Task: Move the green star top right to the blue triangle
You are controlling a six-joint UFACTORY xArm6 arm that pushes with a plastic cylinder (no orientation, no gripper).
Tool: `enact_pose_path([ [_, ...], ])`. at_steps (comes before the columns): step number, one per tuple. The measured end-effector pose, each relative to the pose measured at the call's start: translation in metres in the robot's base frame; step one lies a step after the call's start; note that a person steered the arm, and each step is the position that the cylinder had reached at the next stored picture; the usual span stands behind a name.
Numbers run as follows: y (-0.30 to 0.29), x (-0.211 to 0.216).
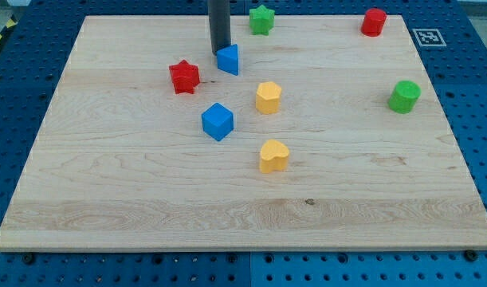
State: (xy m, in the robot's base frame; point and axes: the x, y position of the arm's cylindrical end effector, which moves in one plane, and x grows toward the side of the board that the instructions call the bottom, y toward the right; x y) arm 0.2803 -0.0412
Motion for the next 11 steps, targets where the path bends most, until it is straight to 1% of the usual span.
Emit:
enact_pose_path([
  [1, 0.000, -0.041],
  [2, 0.020, -0.085],
  [3, 0.048, -0.086],
  [4, 0.099, -0.086],
  [5, 0.127, -0.082],
  [6, 0.127, -0.071],
  [8, 0.172, -0.056],
  [11, 0.173, -0.053],
])
